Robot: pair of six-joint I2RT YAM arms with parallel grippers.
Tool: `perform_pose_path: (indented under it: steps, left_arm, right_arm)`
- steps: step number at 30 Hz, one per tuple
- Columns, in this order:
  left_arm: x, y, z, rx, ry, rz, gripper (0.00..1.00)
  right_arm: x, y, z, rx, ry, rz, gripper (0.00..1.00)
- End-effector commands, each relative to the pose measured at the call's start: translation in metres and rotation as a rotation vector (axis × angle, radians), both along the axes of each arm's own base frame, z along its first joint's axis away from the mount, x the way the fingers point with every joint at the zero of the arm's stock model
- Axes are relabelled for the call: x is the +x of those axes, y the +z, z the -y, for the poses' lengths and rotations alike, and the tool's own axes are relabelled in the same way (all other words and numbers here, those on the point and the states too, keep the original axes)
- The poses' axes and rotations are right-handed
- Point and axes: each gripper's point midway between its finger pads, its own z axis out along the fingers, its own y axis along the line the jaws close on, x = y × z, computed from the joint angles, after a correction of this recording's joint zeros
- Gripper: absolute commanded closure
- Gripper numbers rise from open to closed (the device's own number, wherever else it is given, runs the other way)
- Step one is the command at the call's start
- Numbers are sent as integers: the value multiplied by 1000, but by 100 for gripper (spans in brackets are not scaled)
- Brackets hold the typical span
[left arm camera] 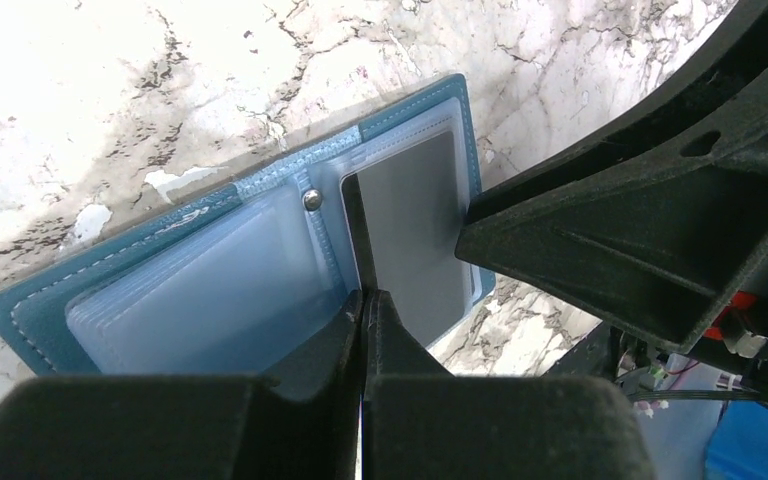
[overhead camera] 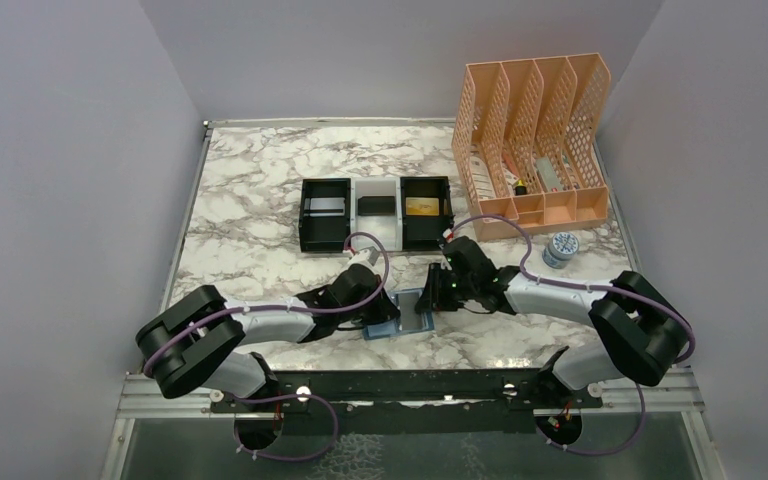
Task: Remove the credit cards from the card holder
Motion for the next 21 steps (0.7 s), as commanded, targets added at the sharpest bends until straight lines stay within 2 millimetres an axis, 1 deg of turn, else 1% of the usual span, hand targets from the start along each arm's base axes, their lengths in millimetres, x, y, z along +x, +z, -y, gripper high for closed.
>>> perform_pose_path:
  steps: [1, 6, 11, 15, 16, 17, 19, 21]
  left_arm:
    - [-2, -2, -7, 18, 15, 8, 100]
    - [-1, 0, -7, 34, 14, 10, 100]
    - [-2, -1, -10, 35, 19, 8, 100]
    - [-2, 1, -10, 30, 21, 11, 100]
    - [-1, 3, -8, 32, 15, 16, 100]
    - [-1, 3, -8, 32, 15, 13, 100]
    - [-1, 4, -7, 26, 15, 15, 100]
    - [0, 5, -7, 25, 12, 16, 100]
  right_arm:
    - [3, 3, 4, -33, 1, 22, 76]
    - [5, 13, 1, -12, 5, 42, 76]
    - [8, 33, -3, 33, 18, 85, 75]
    - [3, 47, -18, 119, 84, 99, 75]
    - [-4, 45, -32, 182, 137, 56, 75]
    - [-5, 41, -34, 184, 137, 35, 75]
    - [-6, 28, -32, 151, 127, -10, 76]
    - [-3, 13, -24, 84, 84, -36, 76]
